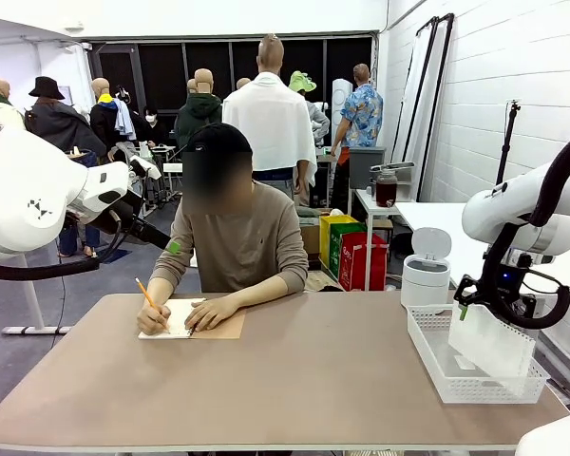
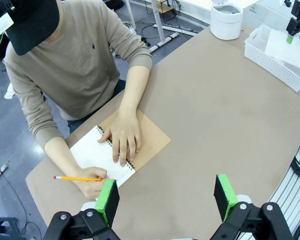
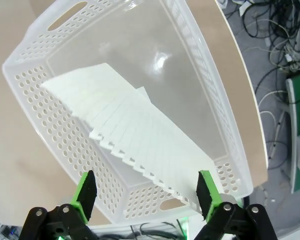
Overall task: Sort the paper based on its condition.
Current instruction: If a person hands you a paper, place it in the Organizing basket , and if it's crumpled, put it in the Trash can.
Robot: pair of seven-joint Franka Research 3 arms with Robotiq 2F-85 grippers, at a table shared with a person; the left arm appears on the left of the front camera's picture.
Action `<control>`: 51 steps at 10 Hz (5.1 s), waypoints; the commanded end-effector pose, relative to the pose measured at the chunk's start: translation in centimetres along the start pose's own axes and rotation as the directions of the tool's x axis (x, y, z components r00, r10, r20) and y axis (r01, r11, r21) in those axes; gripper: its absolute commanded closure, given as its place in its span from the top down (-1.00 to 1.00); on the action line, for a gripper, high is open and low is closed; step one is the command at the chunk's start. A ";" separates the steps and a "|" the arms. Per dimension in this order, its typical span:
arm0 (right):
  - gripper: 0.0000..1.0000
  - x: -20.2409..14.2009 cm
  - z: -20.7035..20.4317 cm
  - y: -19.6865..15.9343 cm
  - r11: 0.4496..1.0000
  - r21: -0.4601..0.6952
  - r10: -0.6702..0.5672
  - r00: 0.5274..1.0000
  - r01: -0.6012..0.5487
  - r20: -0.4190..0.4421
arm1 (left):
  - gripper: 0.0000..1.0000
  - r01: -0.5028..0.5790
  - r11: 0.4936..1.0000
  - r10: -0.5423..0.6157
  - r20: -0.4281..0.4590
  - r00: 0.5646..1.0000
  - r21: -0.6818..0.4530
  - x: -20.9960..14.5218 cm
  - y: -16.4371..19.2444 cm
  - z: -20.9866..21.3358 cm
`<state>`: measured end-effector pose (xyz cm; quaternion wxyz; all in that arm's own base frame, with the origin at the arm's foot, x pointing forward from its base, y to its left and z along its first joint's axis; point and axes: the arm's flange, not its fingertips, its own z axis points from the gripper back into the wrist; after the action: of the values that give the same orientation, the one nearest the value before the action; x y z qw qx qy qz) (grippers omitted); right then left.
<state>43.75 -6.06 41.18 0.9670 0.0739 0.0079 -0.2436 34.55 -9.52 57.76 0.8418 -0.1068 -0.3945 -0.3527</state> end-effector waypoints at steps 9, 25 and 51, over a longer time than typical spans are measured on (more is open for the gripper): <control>1.00 -1.3 5.6 3.0 0.989 0.115 -0.093 0.995 0.088 0.036 | 1.00 0.004 1.000 -0.004 0.000 1.000 -0.012 -0.1 0.0 0.0; 1.00 -10.4 8.8 12.7 0.757 0.202 0.569 0.779 -0.621 0.263 | 1.00 0.004 1.000 -0.004 0.000 1.000 -0.012 -0.1 0.0 0.0; 1.00 -21.5 11.3 15.5 0.177 0.062 0.737 0.174 -0.982 0.653 | 1.00 0.004 1.000 -0.004 0.000 1.000 -0.012 -0.1 0.0 0.0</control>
<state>31.98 16.13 57.02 0.8445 0.2204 -0.3219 0.3669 34.54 -9.52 57.76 0.8418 -0.1067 -0.3945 -0.3528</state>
